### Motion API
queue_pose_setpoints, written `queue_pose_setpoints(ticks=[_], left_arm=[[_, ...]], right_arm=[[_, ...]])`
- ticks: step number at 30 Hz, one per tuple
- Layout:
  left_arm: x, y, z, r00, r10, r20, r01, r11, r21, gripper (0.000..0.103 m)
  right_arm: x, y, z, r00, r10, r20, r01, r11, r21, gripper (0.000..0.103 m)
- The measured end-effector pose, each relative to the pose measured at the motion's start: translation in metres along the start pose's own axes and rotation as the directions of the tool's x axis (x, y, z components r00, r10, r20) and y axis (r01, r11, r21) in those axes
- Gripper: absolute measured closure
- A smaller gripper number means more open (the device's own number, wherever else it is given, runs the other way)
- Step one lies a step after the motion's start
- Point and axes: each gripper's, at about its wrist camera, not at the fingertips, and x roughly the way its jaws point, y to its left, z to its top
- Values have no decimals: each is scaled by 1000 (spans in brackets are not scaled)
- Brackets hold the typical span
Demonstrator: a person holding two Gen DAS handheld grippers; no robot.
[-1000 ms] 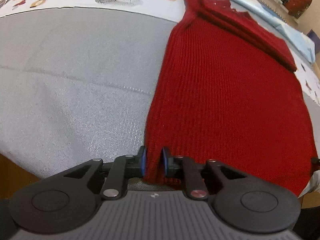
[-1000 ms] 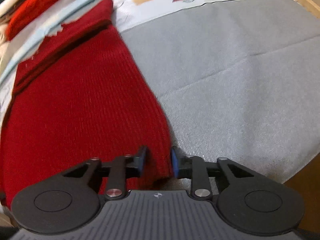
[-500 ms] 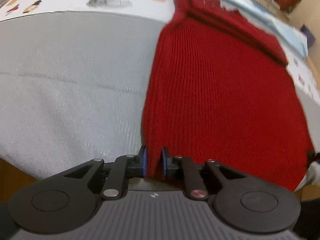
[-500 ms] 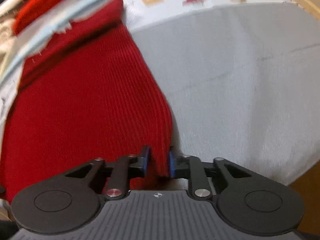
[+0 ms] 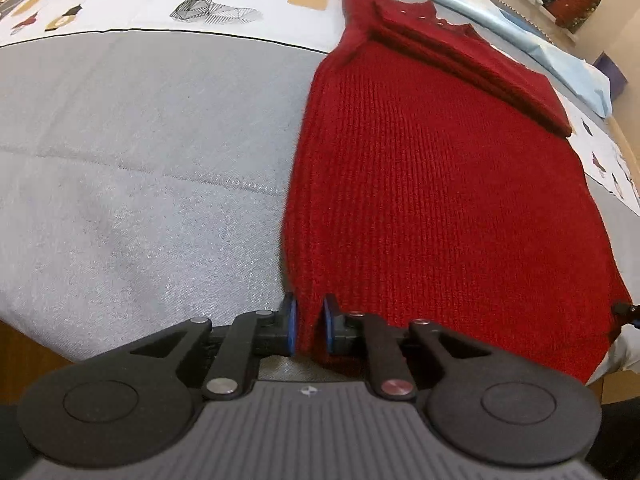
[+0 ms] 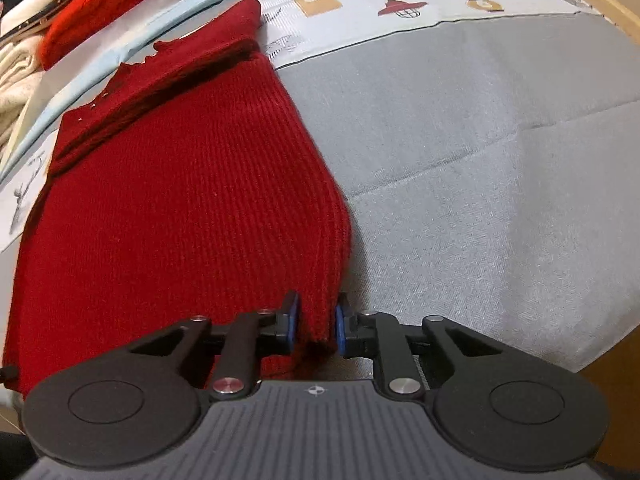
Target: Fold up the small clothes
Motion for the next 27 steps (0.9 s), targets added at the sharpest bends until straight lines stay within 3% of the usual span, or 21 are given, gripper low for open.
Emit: queue_pose_setpoints(ticks=[3,6,8,14,19,20,21,22,25,27], left_arm=[[6,2,0,999,18,-29,-18,1000,-9,87],[10,0,2,999,25,-29,-25,1000,0,87],[10,-4,2,999,31,-18,-31,999,16,89],[-10,-9,0,998,14,53,-16,999,37,91],[-56,-11,4,983,-72,170,63,996,59,92],[-66,-10,7,977,-90,193,80,995,59,92],[-75,-9,10,971,-107,212,98,994,55,92],[-84,-7,12,965,-128,229,119,992,50,93],[-113,-7,11,946,-170,276,160,985,59,93],[-130,-10,8,938,-180,297,163,983,83,93]], right_arm=[[10,-1,-3,998,-37,-46,37,999,-9,77],[10,4,-3,998,-46,-40,45,998,-33,76],[8,4,-5,999,-35,-37,34,999,-23,79],[-18,5,-4,995,59,76,-58,998,-8,85],[-60,4,1,962,161,223,-166,986,6,87],[-70,1,4,955,171,244,-179,984,10,89],[-79,-1,6,946,177,271,-190,982,22,97],[-89,-5,10,937,192,293,-213,976,41,97],[-111,-17,14,904,267,334,-310,947,82,97],[-126,-14,11,894,283,348,-317,948,42,98]])
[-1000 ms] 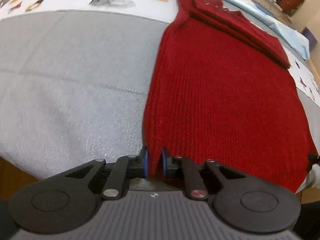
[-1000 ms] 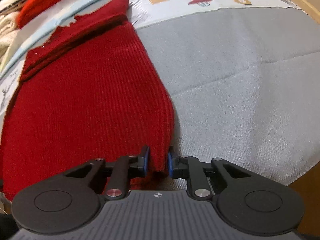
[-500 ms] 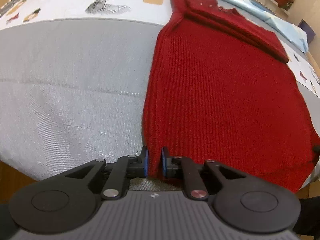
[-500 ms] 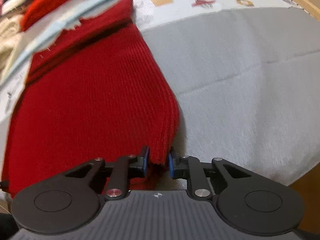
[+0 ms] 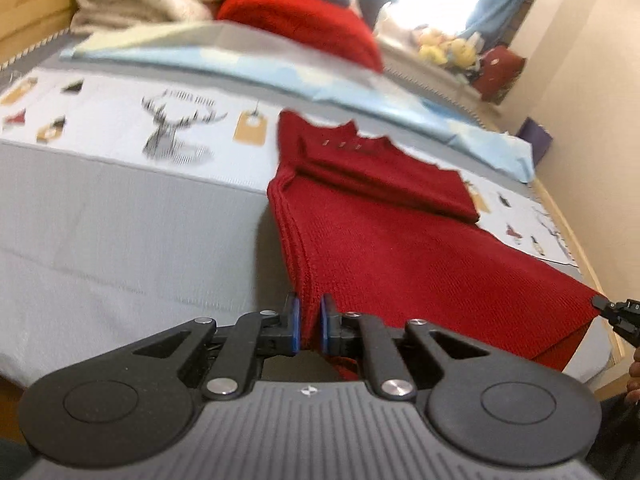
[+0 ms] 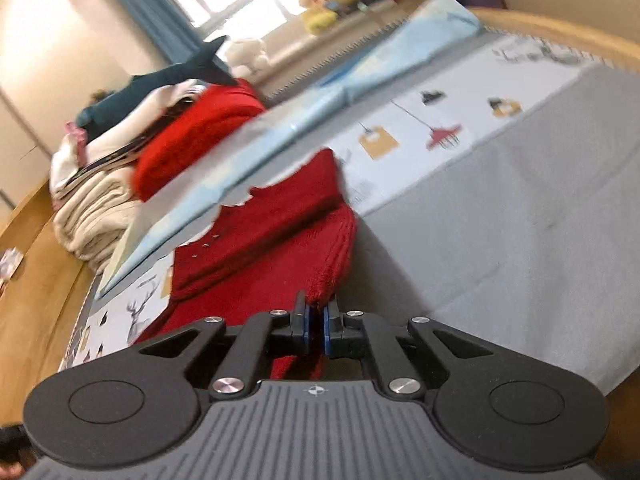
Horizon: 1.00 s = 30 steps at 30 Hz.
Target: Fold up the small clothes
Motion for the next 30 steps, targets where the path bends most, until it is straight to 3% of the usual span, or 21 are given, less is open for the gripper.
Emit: queue_pose_setpoints(ticks=[8,12,15,19,23,25,27,28,29,30], left_arm=[[-99,-11,0,995,-88,47,86,995,43,94],[-112,-4,16,991,-112,71,113,994,-4,94],[-74,6,41,996,-81,44,83,996,-42,95],[3,11,82,1000,-22,13,22,1000,-17,96],[77,24,118,1000,-15,-25,15,1000,-12,94],[105,32,123,1000,7,-29,-6,1000,7,89],[132,52,118,997,63,-41,-63,998,-6,85],[144,66,112,994,73,-79,-77,996,-45,83],[161,80,108,976,100,-191,-122,987,-105,83],[168,88,105,966,112,-234,-149,977,-150,84]], right_arm=[[-90,-4,1,985,137,104,-144,988,57,98],[-110,-16,8,979,134,153,-155,978,141,98],[-81,-20,24,985,102,138,-123,981,148,98],[-7,-29,52,998,24,54,-32,987,158,98],[63,-36,75,999,-47,-15,49,988,145,98],[90,-36,81,996,-85,-24,87,991,101,91],[105,-39,80,985,-173,16,171,983,62,82],[114,-45,77,980,-199,-11,199,977,72,77],[126,-53,76,976,-201,-85,210,972,106,77],[135,-59,74,976,-171,-138,190,971,146,77]])
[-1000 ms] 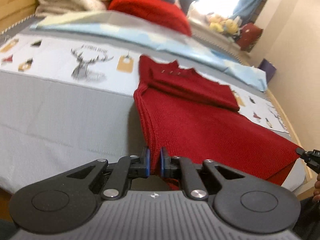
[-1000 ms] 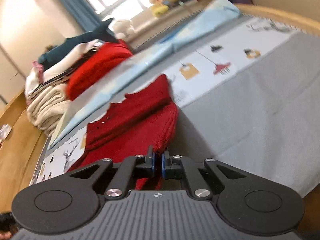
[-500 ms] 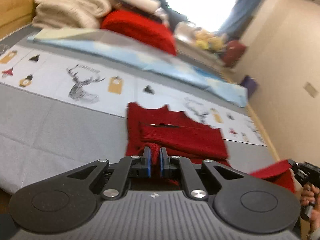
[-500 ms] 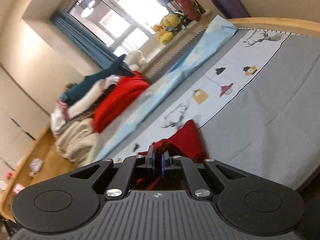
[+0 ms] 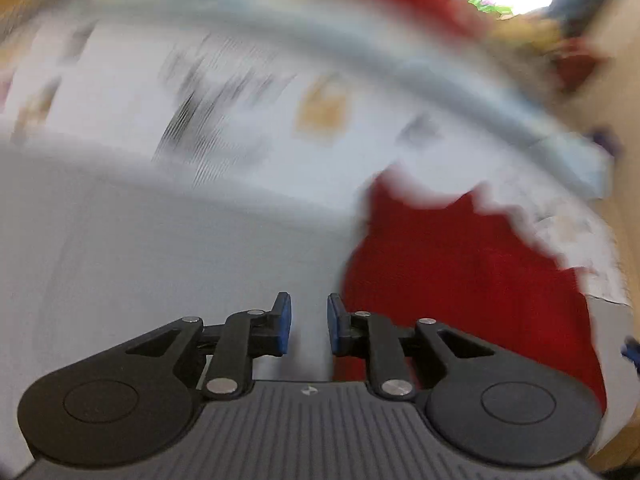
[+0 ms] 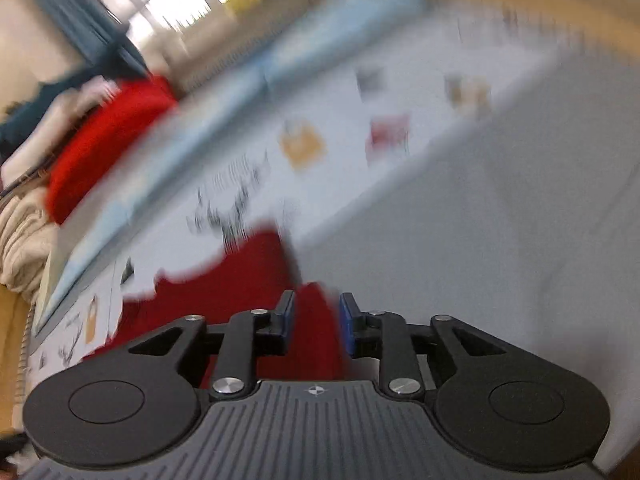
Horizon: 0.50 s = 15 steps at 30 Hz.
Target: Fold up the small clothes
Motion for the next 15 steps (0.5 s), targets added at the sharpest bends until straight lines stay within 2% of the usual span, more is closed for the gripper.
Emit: queue_pose_setpoints(ticks=[1,2,3,4,5,6,8,12,14,15], left_arm=[[3,4,0,1000,-17,2,17,1000,-23,83],[5,3,2,999,-49,-1,49,999,-15,79],[7,1,3,997,-79,-4,79,997,1,73],[10,-1,3,995,-100,-13,100,995,10,60],[14,-1,2,993,-117,-26,117,993,12,53],[19,-5,0,990,-134,-48,135,991,15,53],[26,-13,0,985,-152,-80,155,987,32,52],[41,-35,-1,983,-163,-81,170,982,80,51],[47,-49,-3,986,-153,-72,160,982,99,51],[49,-53,-3,988,-140,-61,146,983,114,52]], right_arm=[[7,-2,0,999,25,-26,-25,999,21,75],[11,-1,-1,999,28,-37,-27,1000,15,73],[16,2,-1,999,12,-47,-12,1000,-4,66],[22,5,-2,998,-8,-59,6,1000,-31,58],[27,7,-4,997,-12,-70,9,999,-51,55],[33,9,-6,996,-12,-84,7,998,-66,51],[47,8,-14,989,-45,-141,33,996,-84,51],[61,13,-20,979,-106,-173,84,988,-126,51],[60,17,-23,981,-107,-164,81,985,-156,65],[58,21,-23,983,-110,-147,83,981,-177,86]])
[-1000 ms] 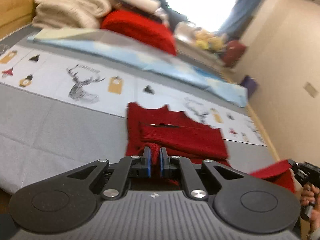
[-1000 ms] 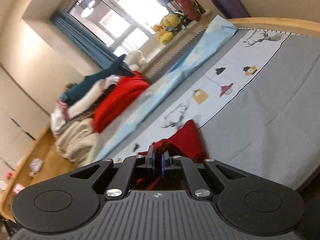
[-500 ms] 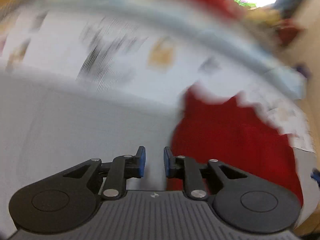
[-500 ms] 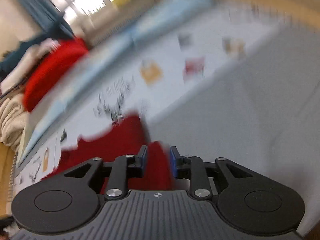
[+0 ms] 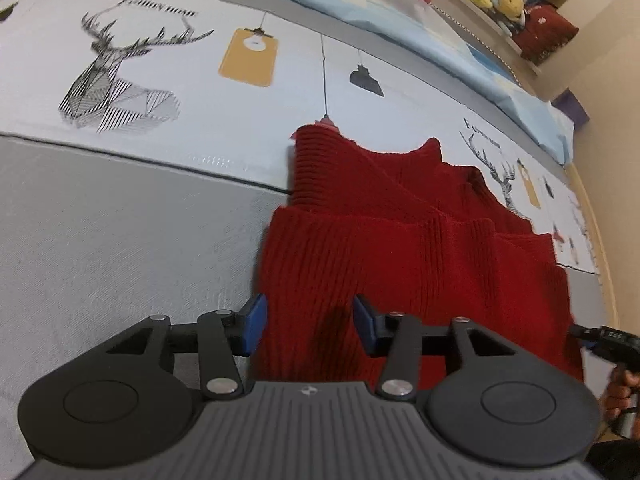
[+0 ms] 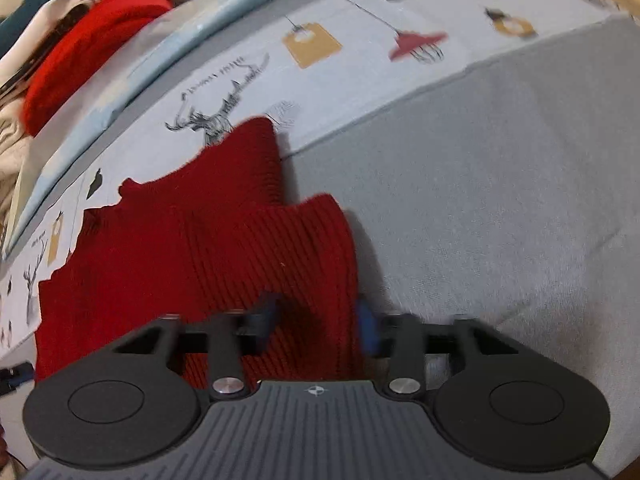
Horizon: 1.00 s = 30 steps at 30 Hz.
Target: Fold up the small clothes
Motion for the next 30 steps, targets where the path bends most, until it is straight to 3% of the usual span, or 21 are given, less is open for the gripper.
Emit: queue_pose_setpoints(ticks=[1,3,4,6,8,10,11,12,14,15,16,17,19,20,21,22,23,26,30], left_arm=[[1,-3,0,1000,14,7,-14,1000,12,53],[4,-6,1,1000,22,11,-22,999,24,72],[4,-7,2,1000,21,9,-22,999,31,93],[-3,-10,4,999,30,44,-32,997,68,95],[-23,-12,8,988,47,145,-61,994,91,103],[-43,-14,9,968,46,246,-72,993,95,103],[-54,-16,9,946,66,319,-101,990,94,103],[-66,-18,9,909,96,406,-148,984,98,103],[-81,-15,13,863,94,496,-142,988,60,103],[-83,-12,15,854,98,511,-135,990,36,103],[-81,-9,17,859,106,501,-127,992,8,103],[-73,-4,22,889,100,447,-97,995,-29,103],[-50,4,27,952,9,307,17,997,-81,100],[-35,6,29,973,-43,225,69,992,-107,91],[-26,5,30,982,-52,184,74,991,-111,84],[-19,1,29,986,-40,160,56,994,-98,66],[-12,-3,29,990,-10,139,20,997,-72,53],[11,-7,29,996,66,59,-65,997,-33,50],[28,5,29,998,58,5,-57,995,-79,52]], right_arm=[[-4,4,0,999,-18,28,19,999,-34,92],[-12,12,0,996,-36,84,44,995,-93,92],[-16,16,0,993,-31,114,44,993,-113,92],[-26,21,2,985,-6,172,29,990,-136,93],[-42,27,4,966,24,256,18,987,-158,93],[-60,31,6,934,76,348,-24,988,-153,94],[-68,33,8,915,98,392,-37,986,-161,94],[-76,36,9,893,110,437,-37,984,-172,94],[-84,40,12,853,117,509,-30,984,-177,94],[-83,42,15,845,118,522,-33,985,-170,94],[-80,44,18,845,116,523,-35,986,-161,94],[-73,46,21,857,104,505,-26,987,-159,94],[-50,50,27,914,32,406,30,989,-146,93],[-34,50,29,945,-22,327,69,989,-134,92],[-16,47,30,968,-89,233,119,986,-116,92],[0,41,30,978,-154,140,166,983,-76,88],[8,33,31,983,-161,92,164,986,-19,88],[13,21,35,992,-105,70,101,993,65,85],[21,21,31,991,-126,36,125,992,30,83]])
